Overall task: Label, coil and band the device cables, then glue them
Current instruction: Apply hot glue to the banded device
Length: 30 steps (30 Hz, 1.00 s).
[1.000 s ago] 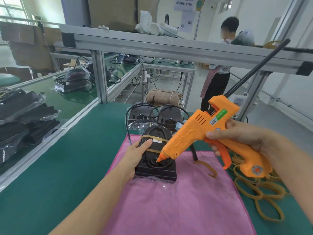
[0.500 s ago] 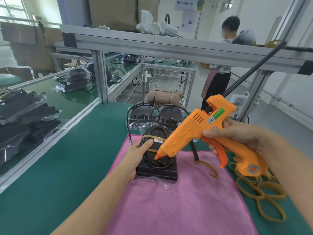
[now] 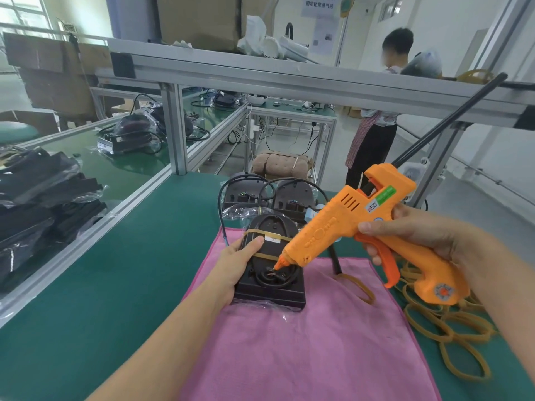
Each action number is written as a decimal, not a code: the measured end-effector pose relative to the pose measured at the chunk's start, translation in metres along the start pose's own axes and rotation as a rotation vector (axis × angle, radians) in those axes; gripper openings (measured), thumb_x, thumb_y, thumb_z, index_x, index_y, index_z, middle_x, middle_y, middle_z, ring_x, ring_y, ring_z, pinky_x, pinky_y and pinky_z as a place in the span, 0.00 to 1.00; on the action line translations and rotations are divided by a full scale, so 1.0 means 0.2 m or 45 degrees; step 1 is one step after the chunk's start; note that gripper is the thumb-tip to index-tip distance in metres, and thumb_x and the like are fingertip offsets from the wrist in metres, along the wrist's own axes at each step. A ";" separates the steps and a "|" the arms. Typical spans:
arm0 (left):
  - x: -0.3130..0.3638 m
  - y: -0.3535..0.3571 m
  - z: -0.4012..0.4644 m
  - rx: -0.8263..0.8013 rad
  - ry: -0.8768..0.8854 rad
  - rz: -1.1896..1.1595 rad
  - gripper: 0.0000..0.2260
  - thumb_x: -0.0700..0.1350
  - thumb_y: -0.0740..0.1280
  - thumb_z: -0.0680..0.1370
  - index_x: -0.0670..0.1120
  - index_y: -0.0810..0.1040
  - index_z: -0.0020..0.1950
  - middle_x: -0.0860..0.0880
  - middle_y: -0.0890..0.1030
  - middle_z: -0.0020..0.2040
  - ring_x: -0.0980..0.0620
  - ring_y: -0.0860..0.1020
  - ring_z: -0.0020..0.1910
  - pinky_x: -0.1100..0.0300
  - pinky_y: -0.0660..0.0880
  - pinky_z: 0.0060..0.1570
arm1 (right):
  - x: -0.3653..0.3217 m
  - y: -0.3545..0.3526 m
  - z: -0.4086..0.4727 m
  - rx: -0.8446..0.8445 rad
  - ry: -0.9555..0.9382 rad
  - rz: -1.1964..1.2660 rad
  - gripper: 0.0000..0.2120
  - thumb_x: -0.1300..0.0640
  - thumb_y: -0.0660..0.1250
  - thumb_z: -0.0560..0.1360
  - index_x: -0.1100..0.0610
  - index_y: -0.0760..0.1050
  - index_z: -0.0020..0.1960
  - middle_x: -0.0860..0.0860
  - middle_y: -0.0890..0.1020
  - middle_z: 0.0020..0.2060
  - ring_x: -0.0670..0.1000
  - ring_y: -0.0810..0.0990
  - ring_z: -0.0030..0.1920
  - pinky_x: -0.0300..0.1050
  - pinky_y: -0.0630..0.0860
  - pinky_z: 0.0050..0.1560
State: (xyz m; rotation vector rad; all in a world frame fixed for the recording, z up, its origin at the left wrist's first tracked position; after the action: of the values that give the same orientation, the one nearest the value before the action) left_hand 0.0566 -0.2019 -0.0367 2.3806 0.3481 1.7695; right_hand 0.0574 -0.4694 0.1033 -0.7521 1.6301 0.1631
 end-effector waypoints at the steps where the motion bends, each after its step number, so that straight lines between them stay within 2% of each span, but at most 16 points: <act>1: 0.00 0.00 0.00 -0.004 0.002 -0.008 0.12 0.50 0.68 0.78 0.47 0.79 0.58 0.41 0.85 0.43 0.44 0.83 0.37 0.50 0.82 0.43 | 0.01 0.00 0.00 0.007 0.004 0.005 0.19 0.51 0.78 0.64 0.58 0.80 0.52 0.58 0.82 0.34 0.55 0.81 0.33 0.48 0.80 0.38; 6: 0.00 0.00 0.00 -0.004 0.008 -0.008 0.12 0.49 0.68 0.78 0.46 0.79 0.59 0.39 0.84 0.45 0.42 0.82 0.40 0.42 0.79 0.52 | 0.01 0.02 0.01 -0.001 -0.020 0.041 0.10 0.55 0.71 0.70 0.57 0.81 0.50 0.59 0.81 0.34 0.56 0.81 0.32 0.49 0.81 0.37; 10: 0.00 0.00 -0.01 -0.002 0.009 -0.019 0.12 0.49 0.68 0.78 0.46 0.80 0.58 0.40 0.84 0.44 0.43 0.82 0.38 0.44 0.79 0.49 | 0.00 0.04 0.02 -0.022 -0.009 0.030 0.12 0.57 0.70 0.70 0.60 0.79 0.52 0.59 0.80 0.34 0.55 0.80 0.32 0.48 0.81 0.37; 15: 0.00 0.01 -0.01 -0.004 0.018 -0.021 0.12 0.49 0.68 0.78 0.46 0.80 0.59 0.38 0.84 0.47 0.42 0.82 0.41 0.40 0.78 0.55 | -0.01 0.04 0.01 -0.019 -0.002 0.031 0.14 0.57 0.70 0.69 0.61 0.77 0.53 0.57 0.80 0.32 0.53 0.81 0.31 0.46 0.80 0.35; 18: 0.01 0.01 -0.01 0.003 0.022 -0.010 0.12 0.49 0.68 0.78 0.45 0.80 0.59 0.41 0.85 0.43 0.44 0.83 0.38 0.46 0.80 0.49 | 0.00 0.03 0.00 -0.033 0.020 0.042 0.14 0.58 0.70 0.69 0.60 0.78 0.53 0.56 0.81 0.32 0.53 0.81 0.31 0.45 0.80 0.35; 20: 0.01 0.01 -0.01 0.004 0.017 -0.012 0.12 0.49 0.68 0.78 0.45 0.80 0.59 0.42 0.85 0.42 0.45 0.83 0.37 0.51 0.81 0.45 | 0.00 0.02 -0.01 -0.038 0.033 0.051 0.13 0.56 0.74 0.69 0.58 0.80 0.52 0.56 0.81 0.33 0.53 0.81 0.32 0.45 0.80 0.36; 24: 0.01 0.01 -0.01 0.012 0.002 -0.010 0.13 0.49 0.68 0.78 0.45 0.79 0.59 0.41 0.85 0.43 0.44 0.83 0.38 0.49 0.81 0.46 | 0.01 0.01 -0.01 -0.044 0.024 0.056 0.09 0.54 0.75 0.69 0.53 0.83 0.49 0.58 0.81 0.34 0.54 0.81 0.33 0.47 0.80 0.38; 30: 0.01 0.01 -0.02 0.019 -0.008 -0.008 0.13 0.49 0.68 0.78 0.45 0.79 0.60 0.41 0.85 0.43 0.45 0.84 0.38 0.52 0.81 0.40 | 0.03 0.00 -0.01 -0.015 0.040 0.070 0.12 0.56 0.73 0.71 0.57 0.80 0.54 0.60 0.80 0.34 0.56 0.81 0.33 0.48 0.81 0.38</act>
State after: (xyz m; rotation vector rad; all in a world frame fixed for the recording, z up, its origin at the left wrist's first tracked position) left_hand 0.0545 -0.2028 -0.0335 2.3917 0.3687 1.7625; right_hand 0.0555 -0.4715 0.0983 -0.7218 1.6817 0.2014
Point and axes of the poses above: each hand's wrist, its own z-axis towards the middle knuckle, its own y-axis out of the palm, x = y × z, the point moved 2 cm from there along z, towards the middle knuckle
